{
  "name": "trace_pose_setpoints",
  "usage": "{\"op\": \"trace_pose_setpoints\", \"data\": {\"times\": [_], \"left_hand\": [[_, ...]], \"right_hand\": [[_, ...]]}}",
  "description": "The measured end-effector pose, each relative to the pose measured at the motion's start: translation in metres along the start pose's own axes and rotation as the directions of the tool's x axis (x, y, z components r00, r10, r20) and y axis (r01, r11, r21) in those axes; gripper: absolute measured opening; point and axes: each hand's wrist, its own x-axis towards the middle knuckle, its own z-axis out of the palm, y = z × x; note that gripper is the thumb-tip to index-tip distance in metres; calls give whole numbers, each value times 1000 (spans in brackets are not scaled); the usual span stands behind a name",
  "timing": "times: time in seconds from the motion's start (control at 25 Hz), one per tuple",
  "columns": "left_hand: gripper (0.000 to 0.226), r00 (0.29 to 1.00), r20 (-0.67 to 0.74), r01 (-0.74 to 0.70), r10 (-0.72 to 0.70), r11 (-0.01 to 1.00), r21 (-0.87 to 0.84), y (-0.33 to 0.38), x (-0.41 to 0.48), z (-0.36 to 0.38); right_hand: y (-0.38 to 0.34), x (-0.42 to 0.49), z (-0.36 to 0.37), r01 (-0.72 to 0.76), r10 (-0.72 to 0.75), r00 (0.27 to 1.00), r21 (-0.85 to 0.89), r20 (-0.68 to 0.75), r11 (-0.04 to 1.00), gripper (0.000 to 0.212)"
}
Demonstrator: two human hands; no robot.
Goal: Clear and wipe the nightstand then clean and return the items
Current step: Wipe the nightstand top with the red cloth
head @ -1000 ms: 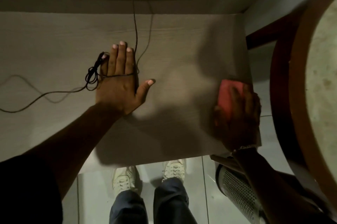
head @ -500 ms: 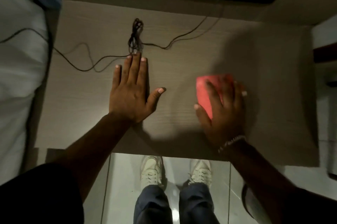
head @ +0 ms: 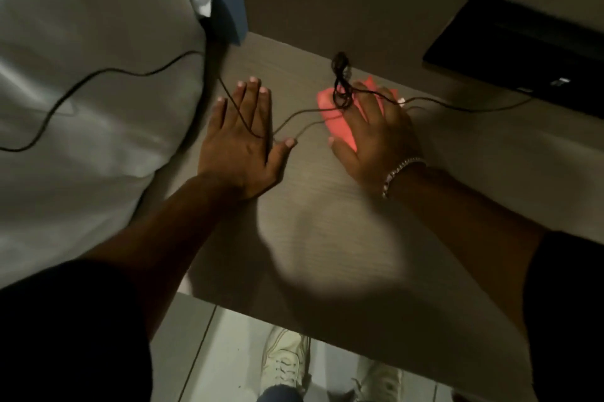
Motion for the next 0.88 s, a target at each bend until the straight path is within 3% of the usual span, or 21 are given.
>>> {"op": "trace_pose_setpoints", "data": {"times": [0.12,0.28,0.44,0.64,0.72,0.88], "left_hand": [[82,996,-51,74,-75,997,-17,-3,2,5],[77,982,-88,166,-170,985,-49,-4,-28,8],[80,979,-33,197,-199,978,-62,-13,-75,5],[87,918,19,397,-397,917,-16,-3,-142,1],[82,888,33,459,-458,885,-84,1,-165,-4],[78,825,77,536,-559,733,-418,3,-184,-17]], "right_hand": [[-31,44,3,128,-128,991,5,-40,992,61],[-70,75,13,68,-70,996,32,47,997,65],[-96,56,12,208,-208,977,-6,39,978,67],[-131,15,17,344,-345,938,23,21,939,67],[-142,-5,21,402,-403,915,50,12,914,65],[-148,-57,29,507,-509,861,67,7,859,63]]}}
